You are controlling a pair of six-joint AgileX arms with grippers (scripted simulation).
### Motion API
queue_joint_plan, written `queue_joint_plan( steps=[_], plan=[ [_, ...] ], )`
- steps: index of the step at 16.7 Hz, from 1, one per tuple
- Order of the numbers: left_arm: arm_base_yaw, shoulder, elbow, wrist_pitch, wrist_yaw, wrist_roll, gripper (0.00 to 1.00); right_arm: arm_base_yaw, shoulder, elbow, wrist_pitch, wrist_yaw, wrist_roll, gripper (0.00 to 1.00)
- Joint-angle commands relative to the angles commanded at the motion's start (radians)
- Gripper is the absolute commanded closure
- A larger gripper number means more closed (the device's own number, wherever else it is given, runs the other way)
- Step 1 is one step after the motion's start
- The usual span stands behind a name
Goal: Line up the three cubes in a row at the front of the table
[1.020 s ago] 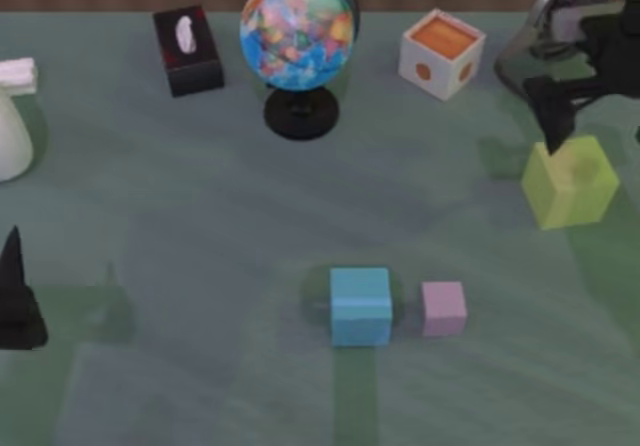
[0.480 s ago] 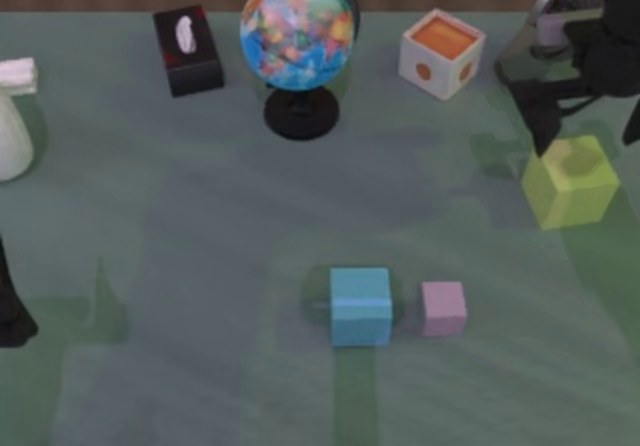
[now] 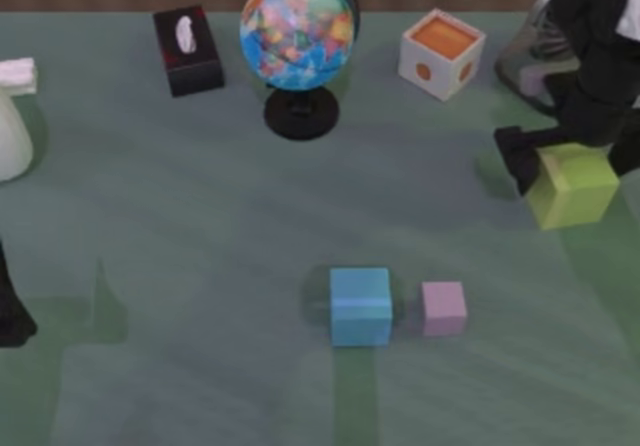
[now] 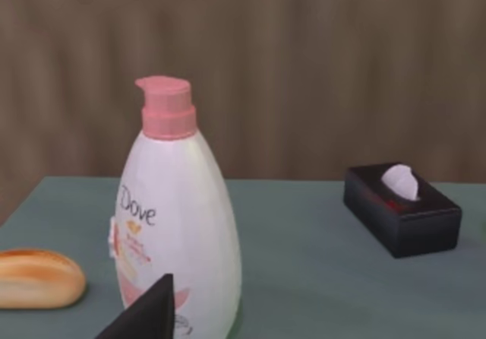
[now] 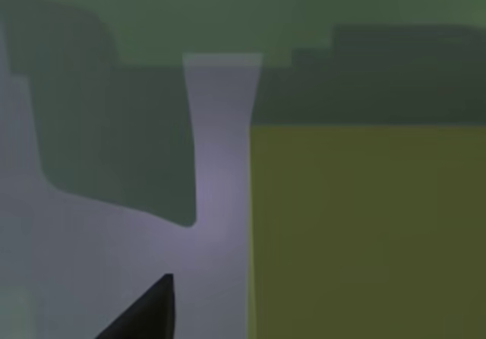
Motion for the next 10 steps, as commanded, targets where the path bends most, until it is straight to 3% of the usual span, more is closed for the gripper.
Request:
queue_joint_plan(
  steps=[6, 10],
  plan=[
    [0.0, 0.0, 0.0, 0.0, 0.0, 0.0, 0.0, 0.001, 0.019, -0.043, 0.052, 0.0, 0.001, 0.0],
    [0.0, 0.0, 0.0, 0.0, 0.0, 0.0, 0.0, 0.001, 0.019, -0.043, 0.052, 0.0, 0.001, 0.3]
  ],
)
